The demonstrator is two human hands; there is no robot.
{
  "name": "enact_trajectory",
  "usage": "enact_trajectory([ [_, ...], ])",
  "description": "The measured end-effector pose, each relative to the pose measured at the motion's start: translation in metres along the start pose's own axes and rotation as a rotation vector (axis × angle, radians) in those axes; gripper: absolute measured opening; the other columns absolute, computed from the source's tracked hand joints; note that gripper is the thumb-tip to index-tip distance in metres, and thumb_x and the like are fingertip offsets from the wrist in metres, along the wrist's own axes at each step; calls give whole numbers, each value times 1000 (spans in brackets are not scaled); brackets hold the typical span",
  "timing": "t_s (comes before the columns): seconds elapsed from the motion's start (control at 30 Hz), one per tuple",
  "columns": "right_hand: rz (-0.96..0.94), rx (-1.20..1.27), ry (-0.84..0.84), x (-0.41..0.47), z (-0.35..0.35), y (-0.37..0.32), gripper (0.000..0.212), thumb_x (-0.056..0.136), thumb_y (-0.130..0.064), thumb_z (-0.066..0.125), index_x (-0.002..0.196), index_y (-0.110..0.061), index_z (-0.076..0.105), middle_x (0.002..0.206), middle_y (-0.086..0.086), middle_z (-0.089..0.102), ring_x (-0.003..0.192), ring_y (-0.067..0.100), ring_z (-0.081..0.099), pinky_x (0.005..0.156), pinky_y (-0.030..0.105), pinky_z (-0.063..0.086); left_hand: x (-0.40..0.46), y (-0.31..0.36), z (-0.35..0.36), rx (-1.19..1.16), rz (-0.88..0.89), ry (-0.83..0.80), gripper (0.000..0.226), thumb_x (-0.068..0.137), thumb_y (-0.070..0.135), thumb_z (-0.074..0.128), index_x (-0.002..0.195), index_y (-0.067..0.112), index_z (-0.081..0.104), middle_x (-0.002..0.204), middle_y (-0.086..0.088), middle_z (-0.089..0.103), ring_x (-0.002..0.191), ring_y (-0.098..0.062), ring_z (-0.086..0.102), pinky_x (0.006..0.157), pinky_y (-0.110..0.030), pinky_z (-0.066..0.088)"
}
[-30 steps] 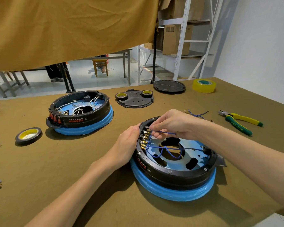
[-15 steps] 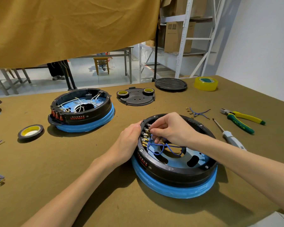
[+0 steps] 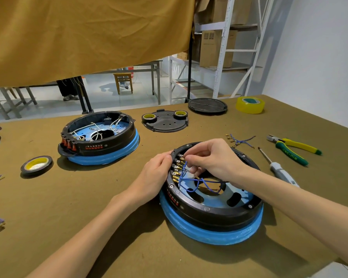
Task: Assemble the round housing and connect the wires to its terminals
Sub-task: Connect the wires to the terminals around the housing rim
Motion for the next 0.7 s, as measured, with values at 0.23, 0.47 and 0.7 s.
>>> enact_trajectory([
  [0.23, -140, 183, 105, -14, -13, -8, 9, 94, -7, 72, 101, -10, 76, 84, 10, 78, 68, 17, 71, 57, 23, 56, -11, 42, -4, -31, 245, 262, 17, 97, 27, 68, 112, 28, 77, 101, 16, 76, 100, -3, 68, 87, -15, 49],
  [0.47, -239, 253, 160, -25, -16, -9, 11, 92, -15, 74, 99, -8, 71, 88, 7, 79, 79, 19, 76, 68, 22, 59, -17, 61, 0, -494, 126, 125, 17, 94, 19, 69, 108, 16, 78, 100, -1, 80, 97, -14, 76, 78, -17, 57],
  [0.7, 32, -463, 544, -10, -68, 23, 21, 107, -26, 45, 107, -13, 62, 96, -1, 64, 89, 15, 58, 74, 31, 42, -10, 77, -9, -526, 192, 138, 12, 100, 8, 60, 107, 5, 70, 93, -10, 79, 90, -25, 78, 80, -25, 61],
])
Point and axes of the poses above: each hand's wrist, its own x-axis towards the middle knuckle, its own z-axis out of the palm, y = z × x, the point moved 1 cm from there along x, towards the middle knuckle
